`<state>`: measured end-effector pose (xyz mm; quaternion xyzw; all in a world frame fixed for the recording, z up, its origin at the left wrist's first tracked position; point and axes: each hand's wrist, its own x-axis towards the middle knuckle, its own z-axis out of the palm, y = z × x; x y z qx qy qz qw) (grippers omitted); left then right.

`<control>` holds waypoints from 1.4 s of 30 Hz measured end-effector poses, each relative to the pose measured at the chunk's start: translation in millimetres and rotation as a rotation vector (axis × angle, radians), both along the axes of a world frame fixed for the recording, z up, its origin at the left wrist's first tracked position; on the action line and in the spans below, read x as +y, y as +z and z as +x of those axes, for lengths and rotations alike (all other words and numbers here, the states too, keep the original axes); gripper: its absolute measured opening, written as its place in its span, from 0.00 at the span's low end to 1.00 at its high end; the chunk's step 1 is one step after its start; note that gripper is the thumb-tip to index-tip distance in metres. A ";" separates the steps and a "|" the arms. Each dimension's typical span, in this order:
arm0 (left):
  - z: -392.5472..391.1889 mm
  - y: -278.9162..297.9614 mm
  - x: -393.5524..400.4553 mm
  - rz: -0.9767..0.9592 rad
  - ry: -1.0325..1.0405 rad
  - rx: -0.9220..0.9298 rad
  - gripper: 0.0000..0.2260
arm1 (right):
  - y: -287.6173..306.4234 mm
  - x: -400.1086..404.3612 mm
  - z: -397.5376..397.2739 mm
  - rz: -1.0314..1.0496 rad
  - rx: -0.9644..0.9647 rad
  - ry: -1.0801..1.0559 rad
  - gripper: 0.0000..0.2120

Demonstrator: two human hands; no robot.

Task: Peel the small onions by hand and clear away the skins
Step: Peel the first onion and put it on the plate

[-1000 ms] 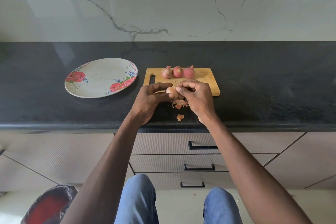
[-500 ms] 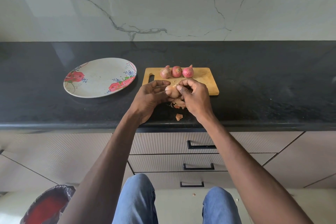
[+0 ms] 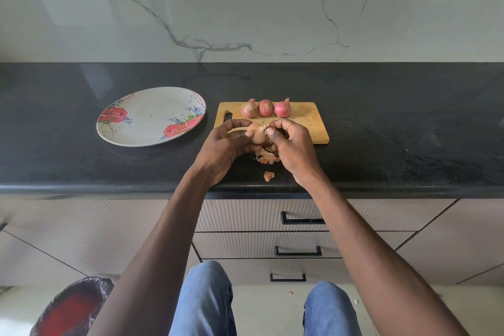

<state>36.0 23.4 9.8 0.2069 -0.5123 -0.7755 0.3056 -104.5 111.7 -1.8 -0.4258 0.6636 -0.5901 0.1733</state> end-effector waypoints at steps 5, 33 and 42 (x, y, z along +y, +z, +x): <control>-1.5 -2.3 -1.4 -0.050 -0.005 -0.050 0.08 | -0.4 -1.5 0.7 0.022 -0.010 0.024 0.04; 0.9 0.3 0.8 -0.038 -0.043 -0.023 0.11 | 10.2 8.8 7.3 -0.081 -0.126 0.012 0.07; -0.2 1.2 0.8 -0.032 -0.019 -0.037 0.11 | 5.8 6.5 2.1 -0.030 -0.063 -0.019 0.03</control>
